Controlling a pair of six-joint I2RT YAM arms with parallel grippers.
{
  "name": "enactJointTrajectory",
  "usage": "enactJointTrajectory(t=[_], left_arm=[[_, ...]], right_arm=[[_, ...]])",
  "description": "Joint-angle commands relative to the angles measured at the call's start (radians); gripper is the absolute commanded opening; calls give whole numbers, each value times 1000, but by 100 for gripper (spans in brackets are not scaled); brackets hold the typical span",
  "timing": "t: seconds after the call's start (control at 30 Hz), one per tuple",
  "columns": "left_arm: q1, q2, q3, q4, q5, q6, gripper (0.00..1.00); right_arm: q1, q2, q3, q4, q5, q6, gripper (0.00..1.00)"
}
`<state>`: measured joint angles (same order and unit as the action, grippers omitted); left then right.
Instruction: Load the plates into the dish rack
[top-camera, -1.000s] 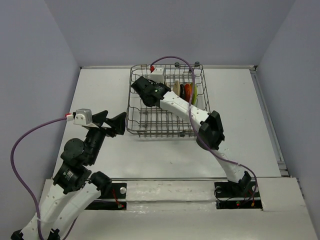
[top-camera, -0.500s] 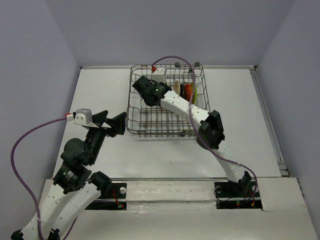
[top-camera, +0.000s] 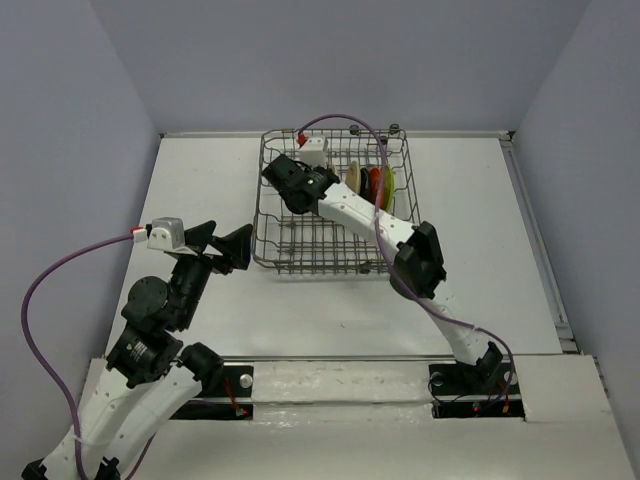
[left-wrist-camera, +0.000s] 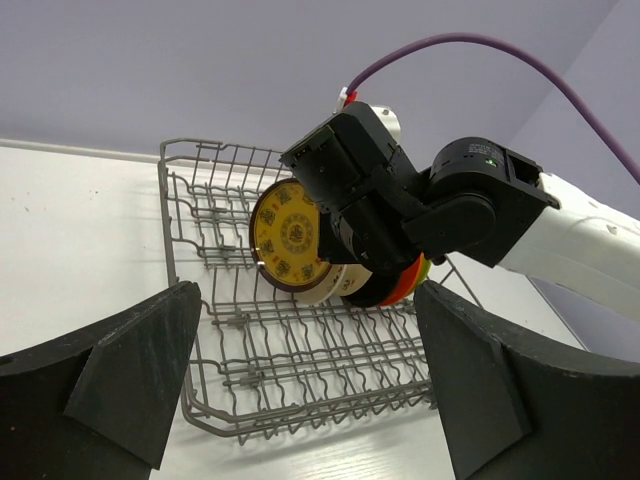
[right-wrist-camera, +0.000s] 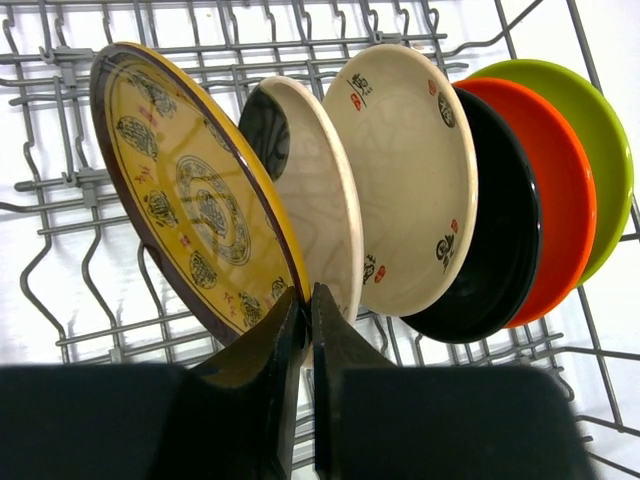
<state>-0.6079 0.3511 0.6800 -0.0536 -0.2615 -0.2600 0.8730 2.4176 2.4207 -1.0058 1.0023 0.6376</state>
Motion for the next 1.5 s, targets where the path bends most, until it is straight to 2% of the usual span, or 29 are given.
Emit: enactJointTrajectory(t=[0.0,0.3,0.63,0.67,0.83,1.0,1.17,1.33,1.43,1.47], left_arm=[[-3,8,0,40,-5,2,99],[-1,3,-2,38,-8,4,99],[-1,2,-2,35,-12,4,99],[-1,3,-2,35,-12,2,99],[-1,5,-2,37,-8,1,99],[-1,8,-2,35,-12,1,99],[10,9,-2,35,-21,2,99],[17,29,-3,40,-30,13,99],[19,38,-5,41,-42,25,99],[19,38,-5,40,-50,25,99]], right_arm=[[26,-11,-9,68,52,-56,18],[57,-69,-104,251,-16,-84,21],[57,-74,-137,326,-42,-92,30],[57,-75,-141,331,-39,-93,34],[57,-104,-176,334,-33,-79,43],[57,-214,-247,372,-36,-87,62],[57,-351,-399,452,-86,-115,75],[57,-494,-531,519,-132,-145,92],[57,-639,-691,620,-172,-173,97],[57,-741,-810,660,-206,-182,100]])
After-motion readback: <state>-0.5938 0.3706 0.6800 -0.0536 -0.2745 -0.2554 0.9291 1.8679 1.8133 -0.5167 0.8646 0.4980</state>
